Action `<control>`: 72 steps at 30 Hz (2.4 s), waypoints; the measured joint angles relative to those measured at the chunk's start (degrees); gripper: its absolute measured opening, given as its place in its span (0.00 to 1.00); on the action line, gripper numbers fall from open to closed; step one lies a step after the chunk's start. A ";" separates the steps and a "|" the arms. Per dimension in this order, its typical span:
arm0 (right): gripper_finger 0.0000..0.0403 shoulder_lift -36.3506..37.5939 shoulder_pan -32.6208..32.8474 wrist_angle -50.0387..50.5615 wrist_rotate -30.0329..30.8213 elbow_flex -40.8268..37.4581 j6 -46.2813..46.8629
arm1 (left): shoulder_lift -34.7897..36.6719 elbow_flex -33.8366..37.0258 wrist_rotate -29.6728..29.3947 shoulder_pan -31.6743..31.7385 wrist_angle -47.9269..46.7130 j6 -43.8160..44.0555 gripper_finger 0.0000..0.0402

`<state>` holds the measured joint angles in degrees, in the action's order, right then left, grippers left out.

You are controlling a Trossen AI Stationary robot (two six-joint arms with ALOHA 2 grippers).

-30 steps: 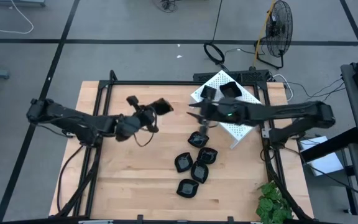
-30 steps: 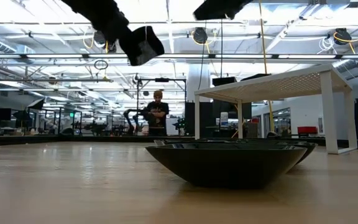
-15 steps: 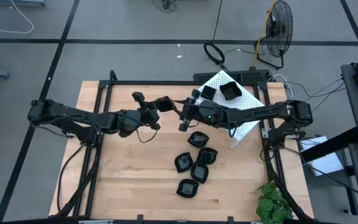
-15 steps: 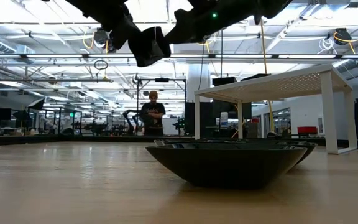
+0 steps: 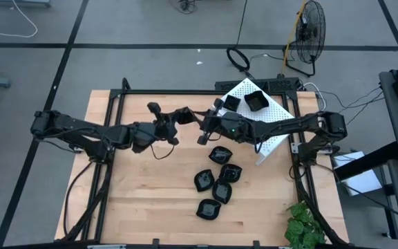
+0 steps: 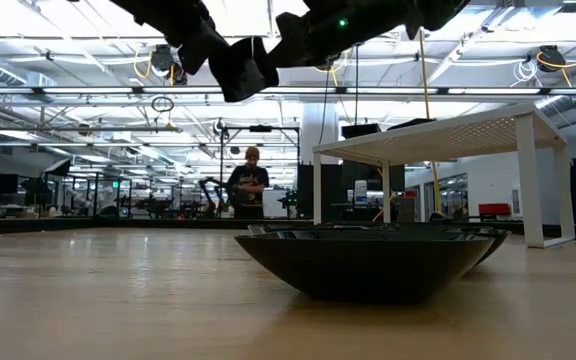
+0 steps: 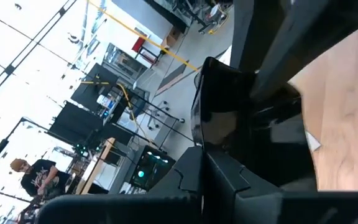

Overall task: Pick & Place Mini shaped plates
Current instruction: Stack the distorted square plate on top of the other distorted square plates on the shelf, then put the black leaf shaped plate on the shelf

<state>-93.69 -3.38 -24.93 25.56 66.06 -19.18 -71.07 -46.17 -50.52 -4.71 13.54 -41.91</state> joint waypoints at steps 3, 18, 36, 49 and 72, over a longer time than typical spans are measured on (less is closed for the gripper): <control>0.05 0.00 0.00 -0.15 0.15 0.00 -0.15 | 0.00 0.00 -0.11 -0.69 -0.06 2.47 0.01; 0.00 1.55 -0.39 3.87 -0.06 0.04 0.62 | 1.51 -12.03 2.44 -4.31 -20.37 21.19 0.64; 0.00 21.45 -27.45 67.99 -13.71 14.72 17.76 | 11.88 2.13 -0.22 3.81 -44.76 51.12 0.81; 0.00 25.39 -39.00 84.55 -18.20 14.76 22.71 | 11.82 6.45 7.48 8.61 -41.84 53.59 0.81; 0.27 26.13 -39.16 76.98 -14.01 11.17 23.65 | 11.80 6.45 12.13 8.88 -38.48 51.08 0.81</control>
<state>-67.56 -42.54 52.05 11.55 77.23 4.48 -59.27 -39.72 -38.39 4.16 -24.94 9.17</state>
